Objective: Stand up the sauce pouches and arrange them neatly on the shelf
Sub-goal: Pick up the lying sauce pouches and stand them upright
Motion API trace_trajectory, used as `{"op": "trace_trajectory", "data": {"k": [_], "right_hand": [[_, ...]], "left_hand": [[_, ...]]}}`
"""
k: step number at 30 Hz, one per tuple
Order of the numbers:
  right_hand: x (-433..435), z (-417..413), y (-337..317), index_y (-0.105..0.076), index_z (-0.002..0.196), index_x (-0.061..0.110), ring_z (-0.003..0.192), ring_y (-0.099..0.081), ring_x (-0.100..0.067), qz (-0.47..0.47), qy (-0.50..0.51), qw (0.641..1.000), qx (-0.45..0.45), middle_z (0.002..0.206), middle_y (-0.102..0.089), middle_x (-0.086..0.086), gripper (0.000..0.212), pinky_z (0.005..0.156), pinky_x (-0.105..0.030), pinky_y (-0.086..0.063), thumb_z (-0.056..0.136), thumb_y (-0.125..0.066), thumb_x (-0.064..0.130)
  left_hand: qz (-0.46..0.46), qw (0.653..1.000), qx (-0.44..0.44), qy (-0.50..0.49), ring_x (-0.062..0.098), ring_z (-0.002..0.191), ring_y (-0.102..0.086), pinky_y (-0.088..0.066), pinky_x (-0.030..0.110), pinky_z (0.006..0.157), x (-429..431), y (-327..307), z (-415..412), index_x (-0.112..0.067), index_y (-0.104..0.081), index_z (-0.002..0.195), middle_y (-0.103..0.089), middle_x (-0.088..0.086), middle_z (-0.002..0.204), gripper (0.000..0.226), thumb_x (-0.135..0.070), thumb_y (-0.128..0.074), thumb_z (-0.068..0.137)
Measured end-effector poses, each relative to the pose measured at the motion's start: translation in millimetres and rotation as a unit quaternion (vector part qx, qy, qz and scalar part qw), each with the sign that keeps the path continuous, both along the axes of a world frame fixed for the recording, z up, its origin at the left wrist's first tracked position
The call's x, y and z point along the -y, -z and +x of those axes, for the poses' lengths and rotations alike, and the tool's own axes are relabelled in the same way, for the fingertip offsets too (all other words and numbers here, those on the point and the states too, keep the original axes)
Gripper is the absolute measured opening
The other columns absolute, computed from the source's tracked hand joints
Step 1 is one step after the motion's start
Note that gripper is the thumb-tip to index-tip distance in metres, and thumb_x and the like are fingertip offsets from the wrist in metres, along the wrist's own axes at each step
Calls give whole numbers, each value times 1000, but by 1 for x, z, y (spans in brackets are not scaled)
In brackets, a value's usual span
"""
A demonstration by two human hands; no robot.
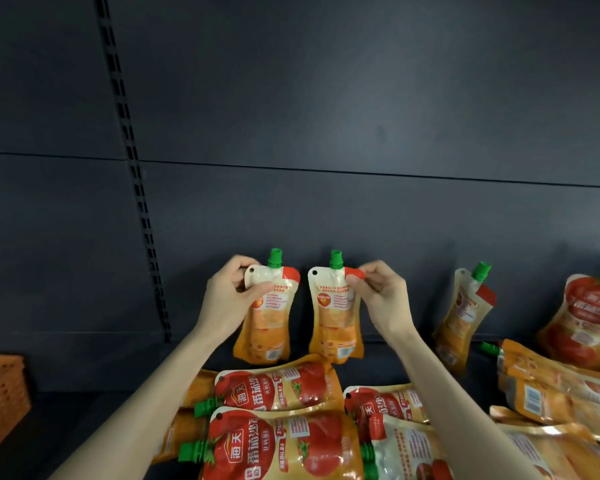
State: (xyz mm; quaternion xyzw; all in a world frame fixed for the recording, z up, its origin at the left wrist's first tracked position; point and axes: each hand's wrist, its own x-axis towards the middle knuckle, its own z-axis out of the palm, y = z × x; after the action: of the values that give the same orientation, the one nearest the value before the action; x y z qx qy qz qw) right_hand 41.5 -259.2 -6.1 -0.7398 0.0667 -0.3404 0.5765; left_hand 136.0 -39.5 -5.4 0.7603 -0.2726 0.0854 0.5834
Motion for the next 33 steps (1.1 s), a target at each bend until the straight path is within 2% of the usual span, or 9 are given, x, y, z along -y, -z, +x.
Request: {"op": "trace_trajectory", "data": {"k": [4, 8, 11, 14, 18, 23, 26, 28, 33], "right_hand": [[-3, -2, 7, -59, 85, 19, 77, -67, -13, -18, 21, 1000, 1, 82, -68, -2, 15, 69, -22, -54, 87, -63, 5], [-6, -4, -3, -61, 110, 15, 88, -63, 0, -41, -29, 999, -1, 98, -66, 4, 23, 70, -12, -50, 89, -60, 6], [-11, -3, -10, -62, 115, 17, 96, -64, -4, -20, -79, 997, -11, 105, -67, 3, 26, 78, -20, -54, 90, -60, 10], [-15, -2, -15, -61, 119, 18, 101, -65, -8, 8, -109, 994, -31, 111, -67, 6, 28, 83, -25, -55, 92, -57, 12], [-17, -4, -19, -66, 112, 9, 89, -68, -6, 41, -114, 992, -27, 103, -70, 3, 23, 73, -21, -56, 90, -59, 9], [-15, -5, -22, -72, 93, 8, 86, -70, -13, 39, -62, 997, -12, 93, -73, -3, 13, 78, -29, -57, 79, -72, 6], [-14, -5, -22, -67, 81, 5, 86, -70, -12, 38, -53, 998, -4, 95, -73, -4, 8, 78, -27, -56, 76, -74, 7], [-14, -4, -22, -60, 74, 7, 88, -70, -14, 40, -51, 998, 1, 96, -73, -4, 15, 81, -27, -55, 76, -75, 6], [-14, -4, -26, -56, 72, 5, 74, -67, -15, 20, -18, 1000, 15, 78, -70, -9, 23, 70, -21, -53, 75, -78, 12]], "left_hand": [[16, 999, 21, -18, 5, 89, -64, -55, 30, 73, 6, 11, -9, -22, -59, 102, -67, -9, 95, 27, -19, -73, 79], [43, 998, 40, 27, 0, 89, -61, -53, 27, 72, 11, 1, -13, -26, -57, 105, -65, -11, 95, 19, -23, -63, 87], [38, 998, 15, 57, 5, 95, -61, -52, 27, 77, 11, -9, -11, -21, -61, 108, -65, -3, 101, 19, -28, -57, 91], [29, 992, -49, 115, 1, 103, -59, -51, 18, 79, 10, -15, -12, -27, -56, 121, -63, -11, 111, 28, -26, -53, 93], [-7, 986, -80, 147, -1, 103, -61, -50, 16, 79, 7, -20, -14, -29, -60, 116, -66, -14, 110, 25, -22, -53, 93], [-42, 992, -62, 101, 7, 96, -66, -51, 22, 83, 7, -26, -11, -16, -69, 97, -71, -3, 99, 15, -14, -69, 82], [-81, 989, -83, 88, 8, 97, -66, -50, 21, 82, 8, -23, -11, -8, -64, 84, -72, -2, 101, 8, -11, -70, 81], [-109, 987, -87, 76, 9, 97, -66, -50, 20, 79, 10, -22, -11, -6, -54, 77, -71, 0, 103, 16, -9, -70, 81], [-121, 990, -67, 34, 11, 83, -67, -52, 24, 75, 11, -24, -11, -4, -53, 79, -72, 5, 86, 23, -15, -74, 77]]}}
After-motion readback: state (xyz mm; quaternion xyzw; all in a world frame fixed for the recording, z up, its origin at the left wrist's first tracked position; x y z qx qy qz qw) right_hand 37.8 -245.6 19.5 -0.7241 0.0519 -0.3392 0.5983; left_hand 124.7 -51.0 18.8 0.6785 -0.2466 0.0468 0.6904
